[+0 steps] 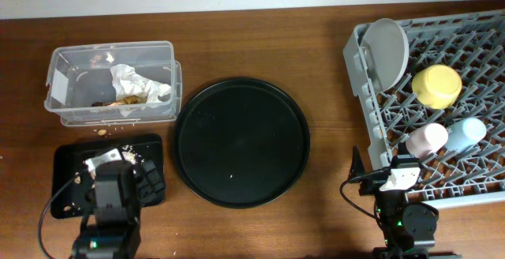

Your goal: Sort waste into correct bins and load items into the dishwasher rack

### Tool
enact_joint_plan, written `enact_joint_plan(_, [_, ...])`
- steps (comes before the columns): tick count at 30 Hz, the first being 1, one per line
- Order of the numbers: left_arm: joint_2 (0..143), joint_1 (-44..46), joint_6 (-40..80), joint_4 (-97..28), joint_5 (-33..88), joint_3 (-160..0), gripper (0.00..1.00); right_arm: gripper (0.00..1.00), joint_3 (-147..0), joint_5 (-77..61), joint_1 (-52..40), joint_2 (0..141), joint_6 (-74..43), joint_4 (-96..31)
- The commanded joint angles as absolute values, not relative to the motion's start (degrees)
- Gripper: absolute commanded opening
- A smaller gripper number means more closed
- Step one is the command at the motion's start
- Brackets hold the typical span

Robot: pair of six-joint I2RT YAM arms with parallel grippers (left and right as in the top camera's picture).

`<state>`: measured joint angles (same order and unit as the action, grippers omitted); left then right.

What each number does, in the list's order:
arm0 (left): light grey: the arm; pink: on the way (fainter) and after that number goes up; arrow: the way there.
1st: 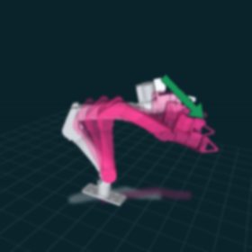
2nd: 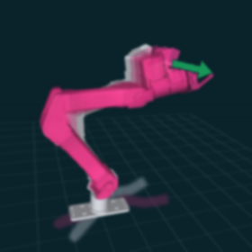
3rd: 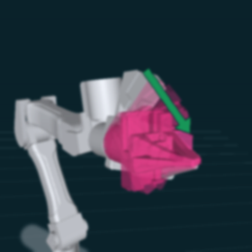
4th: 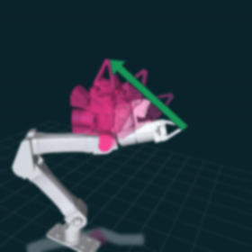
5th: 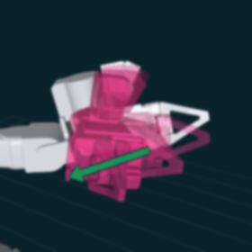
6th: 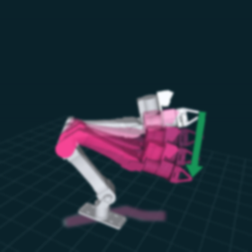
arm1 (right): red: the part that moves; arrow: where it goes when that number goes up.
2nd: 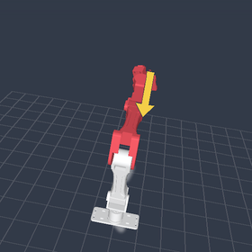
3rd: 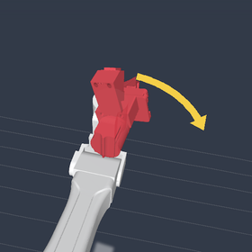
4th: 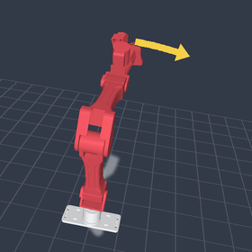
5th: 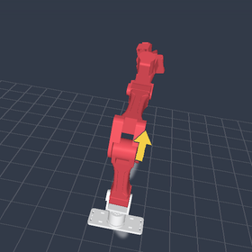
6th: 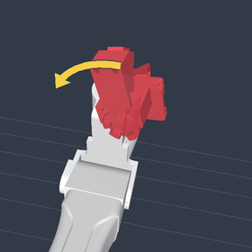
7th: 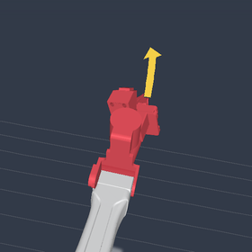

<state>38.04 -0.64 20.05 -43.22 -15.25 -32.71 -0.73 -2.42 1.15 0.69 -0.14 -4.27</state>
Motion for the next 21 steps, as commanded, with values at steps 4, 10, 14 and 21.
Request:
enact_joint_plan(4, [28.64,0.58,18.48,-39.53,-14.79,-28.40,0.99,0.99,-0.32,-1.89,1.52,0.19,-0.23,-4.47])
enact_joint_plan(10, [20.53,2.24,15.49,-31.07,-12.53,-19.97,0.99,0.99,-0.32,-1.89,1.52,0.19,-0.23,-4.47])
enact_joint_plan(14, [16.56,4.03,12.32,-22.65,-7.20,-14.74,0.99,0.99,-0.32,-1.89,1.52,0.19,-0.23,-4.47])
enact_joint_plan(21, [12.29,6.24,4.16,-8.12,-0.14,-6.52,0.99,0.99,-0.32,-1.89,1.52,0.19,-0.23,-4.47])
